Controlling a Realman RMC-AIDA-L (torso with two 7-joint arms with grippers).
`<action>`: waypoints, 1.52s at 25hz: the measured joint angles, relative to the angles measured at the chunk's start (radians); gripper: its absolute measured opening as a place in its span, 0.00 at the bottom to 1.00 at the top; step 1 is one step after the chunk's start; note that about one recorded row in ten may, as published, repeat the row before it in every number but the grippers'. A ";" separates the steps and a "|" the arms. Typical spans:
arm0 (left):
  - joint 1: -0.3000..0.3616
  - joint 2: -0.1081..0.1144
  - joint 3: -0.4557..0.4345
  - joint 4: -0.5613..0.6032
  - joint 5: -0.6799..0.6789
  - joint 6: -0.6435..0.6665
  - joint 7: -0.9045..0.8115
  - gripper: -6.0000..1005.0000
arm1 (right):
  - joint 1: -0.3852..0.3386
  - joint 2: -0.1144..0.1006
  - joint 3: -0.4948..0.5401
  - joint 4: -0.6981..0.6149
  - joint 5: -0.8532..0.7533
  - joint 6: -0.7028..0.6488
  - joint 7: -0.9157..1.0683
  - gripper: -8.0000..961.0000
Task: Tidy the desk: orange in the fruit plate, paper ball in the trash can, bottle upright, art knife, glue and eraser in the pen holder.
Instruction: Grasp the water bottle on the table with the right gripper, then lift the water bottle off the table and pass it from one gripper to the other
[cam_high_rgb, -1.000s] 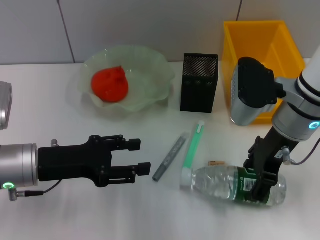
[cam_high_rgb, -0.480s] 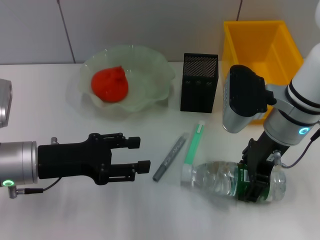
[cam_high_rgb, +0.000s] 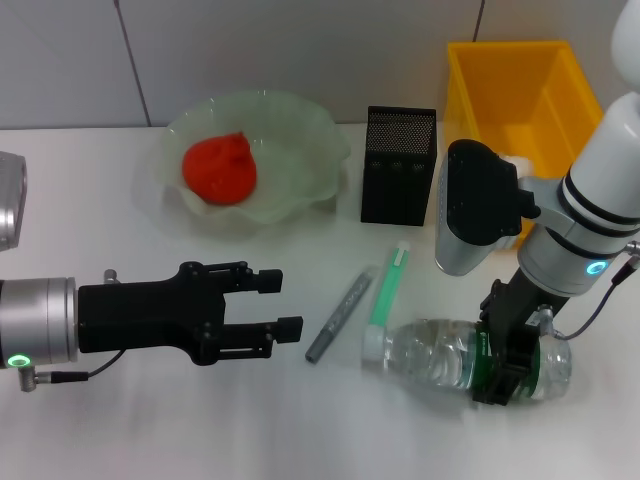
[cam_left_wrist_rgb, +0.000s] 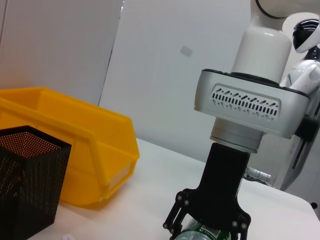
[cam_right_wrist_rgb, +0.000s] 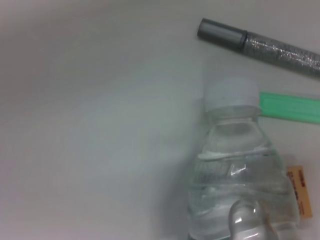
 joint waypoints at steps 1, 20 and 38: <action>0.000 0.000 0.000 0.000 0.000 0.000 -0.001 0.71 | 0.000 0.000 0.000 0.000 0.002 0.000 0.000 0.86; -0.003 0.000 -0.008 0.000 0.000 -0.001 -0.002 0.71 | -0.004 0.000 -0.001 0.000 0.002 0.008 0.001 0.85; 0.003 0.000 -0.009 -0.002 0.000 -0.004 -0.004 0.71 | -0.050 -0.010 0.075 -0.135 0.080 -0.080 -0.018 0.80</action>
